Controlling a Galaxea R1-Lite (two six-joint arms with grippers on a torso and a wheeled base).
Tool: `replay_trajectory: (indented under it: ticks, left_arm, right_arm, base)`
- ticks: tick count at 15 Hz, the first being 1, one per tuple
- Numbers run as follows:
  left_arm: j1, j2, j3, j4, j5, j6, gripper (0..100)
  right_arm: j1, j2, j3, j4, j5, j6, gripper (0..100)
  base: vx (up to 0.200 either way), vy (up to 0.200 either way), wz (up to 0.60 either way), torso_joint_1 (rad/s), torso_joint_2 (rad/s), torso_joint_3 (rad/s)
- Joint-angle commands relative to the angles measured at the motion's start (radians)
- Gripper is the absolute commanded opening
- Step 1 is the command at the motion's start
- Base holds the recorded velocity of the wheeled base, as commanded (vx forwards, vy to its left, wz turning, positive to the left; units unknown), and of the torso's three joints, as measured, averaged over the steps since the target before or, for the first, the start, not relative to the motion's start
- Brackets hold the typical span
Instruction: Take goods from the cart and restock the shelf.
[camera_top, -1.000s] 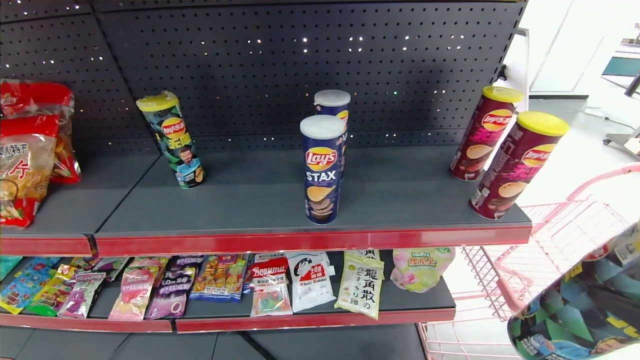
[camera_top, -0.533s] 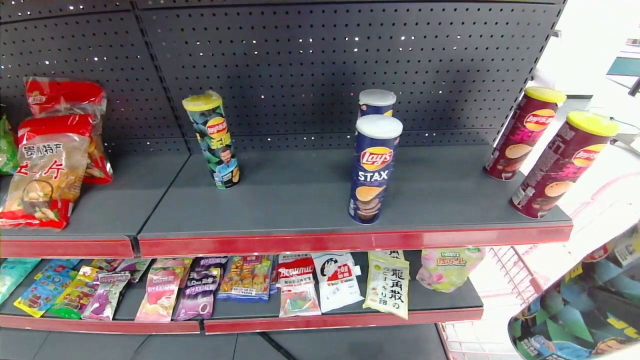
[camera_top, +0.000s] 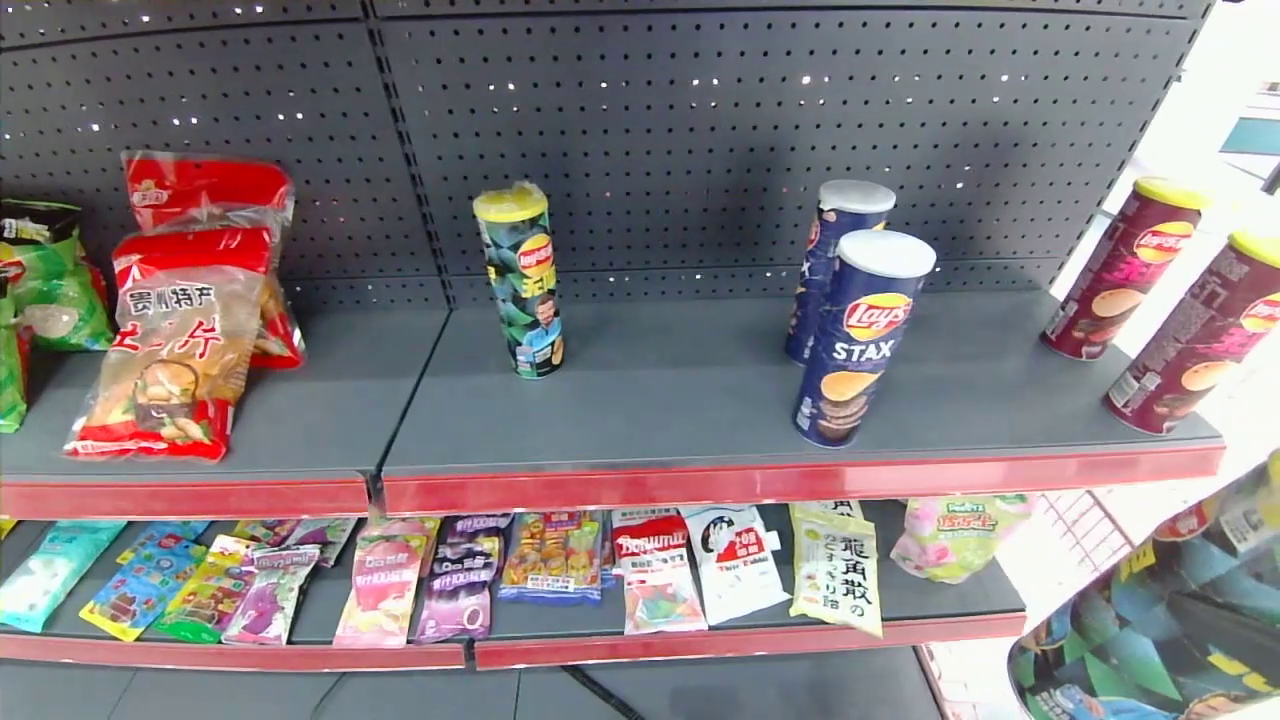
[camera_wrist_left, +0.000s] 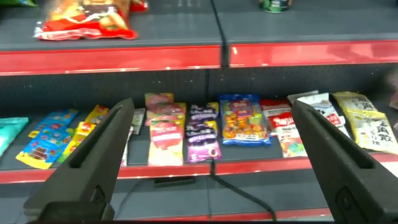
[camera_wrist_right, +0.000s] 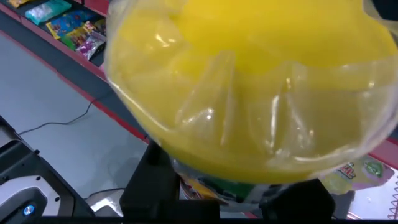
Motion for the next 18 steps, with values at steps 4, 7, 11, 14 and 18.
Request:
replay_trajectory:
  ticks: [4, 7, 11, 14, 18]
  left_arm:
    - [0.0, 0.001, 0.0, 0.0, 0.0, 0.0, 100]
    - [0.0, 0.001, -0.001, 0.0, 0.0, 0.0, 100]
    - [0.0, 0.001, 0.0, 0.0, 0.0, 0.0, 100]
    - [0.0, 0.001, 0.0, 0.0, 0.0, 0.003, 100]
    - [0.0, 0.001, 0.0, 0.0, 0.0, 0.003, 100]
  right_arm:
    - [0.014, -0.002, -0.003, 0.001, 0.005, -0.001, 0]
    - [0.025, -0.002, -0.003, 0.001, 0.002, -0.004, 0]
    - [0.027, -0.004, -0.003, 0.001, 0.003, -0.004, 0]
    - [0.053, -0.018, 0.003, 0.001, 0.008, -0.025, 0]
    - [0.099, -0.011, -0.003, 0.001, -0.001, -0.033, 0]
  base:
    - [0.0, 0.2, 0.0, 0.004, 0.0, 0.002]
    - [0.0, 0.2, 0.0, 0.001, 0.0, 0.001]
    - [0.0, 0.15, 0.0, -0.002, 0.0, 0.002]
    - [0.0, 0.0, 0.0, 0.0, 0.0, 0.0]
    - [0.2, 0.0, 0.0, -0.013, 0.0, 0.005]
